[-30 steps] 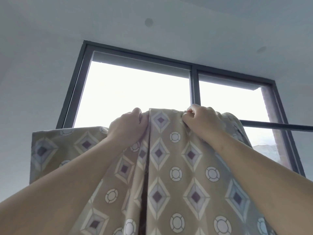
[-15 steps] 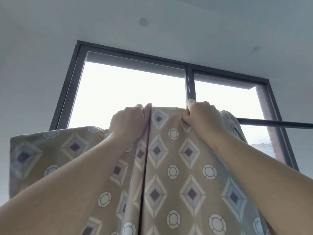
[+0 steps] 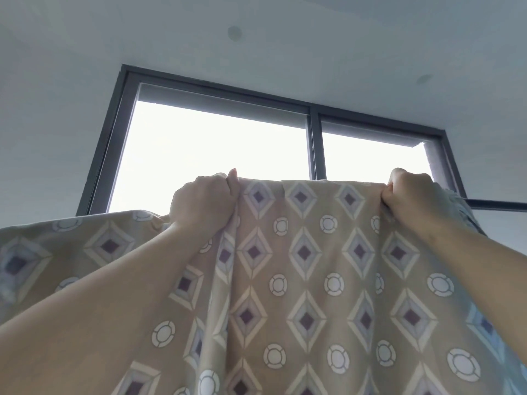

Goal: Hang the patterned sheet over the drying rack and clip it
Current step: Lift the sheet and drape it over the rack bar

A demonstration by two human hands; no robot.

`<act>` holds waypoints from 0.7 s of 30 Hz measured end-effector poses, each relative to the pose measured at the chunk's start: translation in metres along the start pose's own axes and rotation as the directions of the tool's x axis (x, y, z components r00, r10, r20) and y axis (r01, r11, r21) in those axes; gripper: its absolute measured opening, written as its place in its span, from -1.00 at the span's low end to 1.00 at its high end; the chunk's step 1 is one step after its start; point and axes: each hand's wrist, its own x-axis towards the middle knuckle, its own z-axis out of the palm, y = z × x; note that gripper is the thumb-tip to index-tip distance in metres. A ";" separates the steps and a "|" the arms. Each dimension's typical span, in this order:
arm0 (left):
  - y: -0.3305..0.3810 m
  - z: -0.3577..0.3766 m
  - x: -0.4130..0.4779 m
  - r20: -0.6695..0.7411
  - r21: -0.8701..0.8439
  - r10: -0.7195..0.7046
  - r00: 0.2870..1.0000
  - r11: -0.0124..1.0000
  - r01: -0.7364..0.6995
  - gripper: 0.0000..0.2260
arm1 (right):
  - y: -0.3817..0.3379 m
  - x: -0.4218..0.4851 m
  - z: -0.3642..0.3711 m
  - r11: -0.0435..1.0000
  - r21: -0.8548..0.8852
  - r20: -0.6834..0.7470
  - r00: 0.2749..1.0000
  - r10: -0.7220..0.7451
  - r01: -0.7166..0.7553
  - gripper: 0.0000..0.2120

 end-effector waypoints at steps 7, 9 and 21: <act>0.019 -0.003 0.005 0.056 0.078 -0.025 0.998 0.997 0.020 -0.64 | -0.063 -0.006 0.001 0.961 0.193 0.137 0.965 -0.224 0.196 -0.76; 0.037 -0.002 0.007 0.056 0.073 0.093 0.994 0.993 -0.097 -0.68 | -0.083 -0.010 0.008 0.929 0.277 0.186 0.935 -0.303 0.246 -0.72; 0.063 0.022 0.003 0.069 0.182 0.265 0.962 0.945 -0.274 -0.59 | -0.052 -0.003 0.022 0.967 0.203 0.059 0.985 -0.165 0.150 -0.78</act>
